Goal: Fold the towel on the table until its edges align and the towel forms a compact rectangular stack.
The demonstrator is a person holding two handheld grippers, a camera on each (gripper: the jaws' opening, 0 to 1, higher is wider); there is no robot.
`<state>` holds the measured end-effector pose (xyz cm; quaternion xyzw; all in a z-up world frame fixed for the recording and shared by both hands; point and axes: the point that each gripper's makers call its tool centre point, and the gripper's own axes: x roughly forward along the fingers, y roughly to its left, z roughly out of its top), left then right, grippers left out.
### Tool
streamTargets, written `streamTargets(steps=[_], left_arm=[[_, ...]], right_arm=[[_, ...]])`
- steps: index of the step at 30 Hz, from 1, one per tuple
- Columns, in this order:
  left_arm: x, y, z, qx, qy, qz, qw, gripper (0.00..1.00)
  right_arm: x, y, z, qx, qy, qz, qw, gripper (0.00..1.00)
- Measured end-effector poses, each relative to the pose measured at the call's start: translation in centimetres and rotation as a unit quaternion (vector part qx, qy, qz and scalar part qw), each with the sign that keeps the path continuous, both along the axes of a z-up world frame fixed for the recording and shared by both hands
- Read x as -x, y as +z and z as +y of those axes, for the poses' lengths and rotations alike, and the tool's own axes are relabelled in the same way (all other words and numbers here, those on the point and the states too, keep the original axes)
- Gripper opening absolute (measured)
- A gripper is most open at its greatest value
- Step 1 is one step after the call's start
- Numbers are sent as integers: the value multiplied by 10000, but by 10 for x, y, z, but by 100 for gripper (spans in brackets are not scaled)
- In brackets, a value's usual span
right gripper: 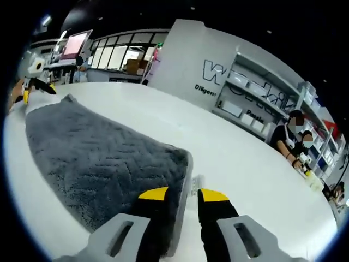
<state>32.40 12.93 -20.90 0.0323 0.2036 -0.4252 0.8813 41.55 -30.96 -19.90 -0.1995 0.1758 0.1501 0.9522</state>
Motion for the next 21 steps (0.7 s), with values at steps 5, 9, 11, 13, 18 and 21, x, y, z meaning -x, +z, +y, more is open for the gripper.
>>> streamTargets(steps=[5, 9, 11, 13, 18, 21], left_arm=[[1, -1, -1, -12, 3, 4, 10000, 93], [2, -1, 0, -34, 8, 13, 10000, 93], [2, -1, 0, -34, 7, 5, 10000, 92], [2, 0, -1, -28, 3, -7, 10000, 92], [3, 2, -1, -25, 2, -22, 10000, 92], [5, 1, -2, -32, -11, -13, 10000, 92]], right_arm=[[8, 14, -8, -470, -159, -46, 9988, 25], [12, 9, -9, -794, -181, 128, 9966, 26], [15, 7, -5, -993, -157, 211, 9947, 26], [15, 8, -4, -1237, -115, 253, 9919, 26], [16, -5, -2, -1527, -83, 552, 9867, 26], [16, -15, -8, -1476, -205, 710, 9863, 26]])
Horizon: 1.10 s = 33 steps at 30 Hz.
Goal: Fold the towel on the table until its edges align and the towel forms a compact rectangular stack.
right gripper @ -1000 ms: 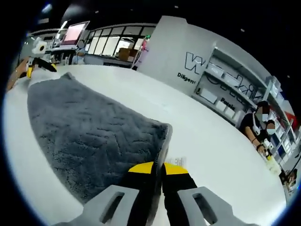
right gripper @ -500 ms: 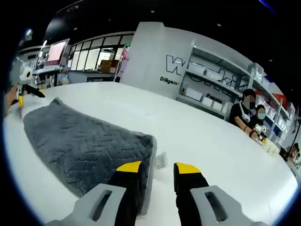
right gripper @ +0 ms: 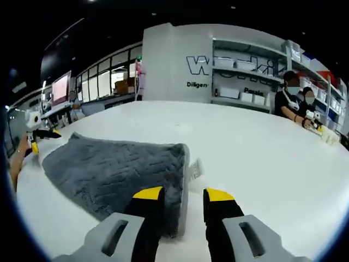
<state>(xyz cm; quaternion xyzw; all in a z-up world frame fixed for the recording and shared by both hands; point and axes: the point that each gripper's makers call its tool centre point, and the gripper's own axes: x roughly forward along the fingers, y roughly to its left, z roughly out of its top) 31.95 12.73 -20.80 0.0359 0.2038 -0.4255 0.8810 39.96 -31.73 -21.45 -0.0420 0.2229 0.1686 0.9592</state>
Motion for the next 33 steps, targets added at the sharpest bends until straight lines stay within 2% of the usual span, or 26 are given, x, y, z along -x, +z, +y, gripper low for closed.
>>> streamTargets(steps=[1, 5, 13, 20, 23, 26, 29, 33], left_arm=[[1, 0, 0, -9, -6, 8, 10000, 92], [1, 0, -1, -10, -11, 6, 10000, 92], [1, 1, -2, -7, -28, 1, 10000, 92], [1, 2, -2, 3, -32, -9, 10000, 91], [1, 2, -1, -3, -36, -6, 10000, 91], [0, 2, -1, -7, -23, -8, 10000, 91], [-1, 2, -1, -5, -15, -14, 10000, 91], [0, 3, -1, 9, -27, -45, 10000, 91]], right_arm=[[0, -2, -2, 0, -24, 10, 10000, 26], [-1, -4, -1, -440, -68, 90, 9990, 26], [-2, -12, 5, -658, -29, 224, 9976, 24], [-1, -19, 5, -1175, -132, 439, 9920, 25], [0, -19, 6, -1406, -132, 433, 9890, 24], [1, -19, 8, -1555, -133, 473, 9866, 21], [2, -20, 18, -1858, -24, 616, 9806, 12], [6, -20, 18, -1855, -49, 617, 9807, 9]])
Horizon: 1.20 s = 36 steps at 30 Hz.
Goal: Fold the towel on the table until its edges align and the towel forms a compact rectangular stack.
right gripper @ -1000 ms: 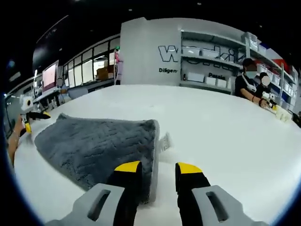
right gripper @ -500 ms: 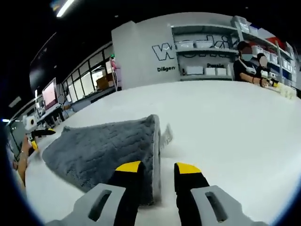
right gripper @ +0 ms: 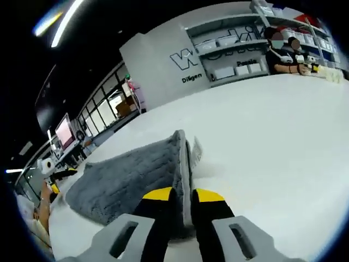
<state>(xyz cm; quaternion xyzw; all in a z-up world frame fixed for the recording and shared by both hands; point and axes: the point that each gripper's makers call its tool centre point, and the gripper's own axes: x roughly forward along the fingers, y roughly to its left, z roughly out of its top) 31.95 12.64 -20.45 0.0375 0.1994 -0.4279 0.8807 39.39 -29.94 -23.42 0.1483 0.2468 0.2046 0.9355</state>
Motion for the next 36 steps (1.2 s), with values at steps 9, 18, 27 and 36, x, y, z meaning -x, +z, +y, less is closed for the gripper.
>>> streamTargets(steps=[9, 18, 27, 36], left_arm=[[1, -1, 0, 4, 5, 8, 10000, 90], [0, 0, 2, 25, 10, 5, 10000, 90], [1, 2, 4, 66, 39, -20, 10000, 90], [2, 2, 4, 65, 38, -9, 10000, 90]], right_arm=[[4, 14, 4, 958, 146, -403, 9945, 1], [5, 56, 14, 1238, 216, -1106, 9859, 0], [10, 86, 45, 1838, 441, -1530, 9700, 0], [27, 127, 96, 2376, 882, -2209, 9418, 0]])
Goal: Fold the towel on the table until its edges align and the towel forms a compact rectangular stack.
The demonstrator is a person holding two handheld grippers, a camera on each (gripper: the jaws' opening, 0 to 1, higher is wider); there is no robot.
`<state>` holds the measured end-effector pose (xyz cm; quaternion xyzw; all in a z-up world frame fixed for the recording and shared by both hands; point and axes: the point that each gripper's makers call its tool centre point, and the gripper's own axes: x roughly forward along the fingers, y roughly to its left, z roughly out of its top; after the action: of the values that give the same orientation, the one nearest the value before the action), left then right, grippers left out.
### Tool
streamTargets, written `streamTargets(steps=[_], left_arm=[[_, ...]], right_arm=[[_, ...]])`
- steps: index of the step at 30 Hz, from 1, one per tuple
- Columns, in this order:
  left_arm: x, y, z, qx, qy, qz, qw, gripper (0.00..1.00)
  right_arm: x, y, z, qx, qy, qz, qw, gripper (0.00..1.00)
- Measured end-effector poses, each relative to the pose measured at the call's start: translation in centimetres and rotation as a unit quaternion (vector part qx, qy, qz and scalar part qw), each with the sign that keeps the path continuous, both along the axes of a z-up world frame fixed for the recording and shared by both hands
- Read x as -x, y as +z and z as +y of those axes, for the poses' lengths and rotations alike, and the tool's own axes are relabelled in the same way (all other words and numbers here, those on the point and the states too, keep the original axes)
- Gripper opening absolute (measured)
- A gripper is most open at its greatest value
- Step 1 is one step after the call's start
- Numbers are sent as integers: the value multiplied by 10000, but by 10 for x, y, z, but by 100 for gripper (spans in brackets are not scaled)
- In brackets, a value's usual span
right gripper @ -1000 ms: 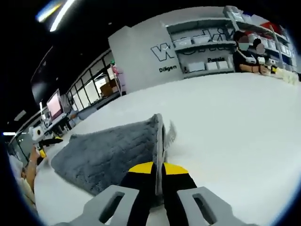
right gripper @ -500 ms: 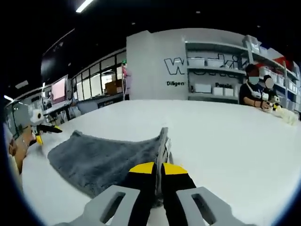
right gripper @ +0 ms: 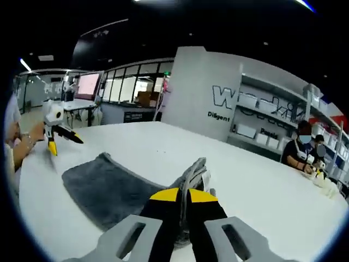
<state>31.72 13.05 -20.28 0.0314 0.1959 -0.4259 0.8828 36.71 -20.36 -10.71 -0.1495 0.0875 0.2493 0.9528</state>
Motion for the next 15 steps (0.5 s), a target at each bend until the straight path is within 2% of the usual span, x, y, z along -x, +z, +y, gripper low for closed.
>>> streamTargets(steps=[2, 5, 7, 15], left_arm=[[0, 0, 0, 5, 1, 0, 10000, 90], [-1, 1, 0, 7, -1, 1, 10000, 90], [-1, 1, 0, 6, -3, 5, 10000, 90], [2, 1, -2, 14, -27, 1, 10000, 90]], right_arm=[[4, 5, 12, 149, 134, -69, 9998, 0], [6, 7, 18, 221, 191, -84, 9995, 0], [14, 17, 43, 504, 387, -263, 9976, 0], [32, 30, 87, 742, 865, -478, 9923, 1]])
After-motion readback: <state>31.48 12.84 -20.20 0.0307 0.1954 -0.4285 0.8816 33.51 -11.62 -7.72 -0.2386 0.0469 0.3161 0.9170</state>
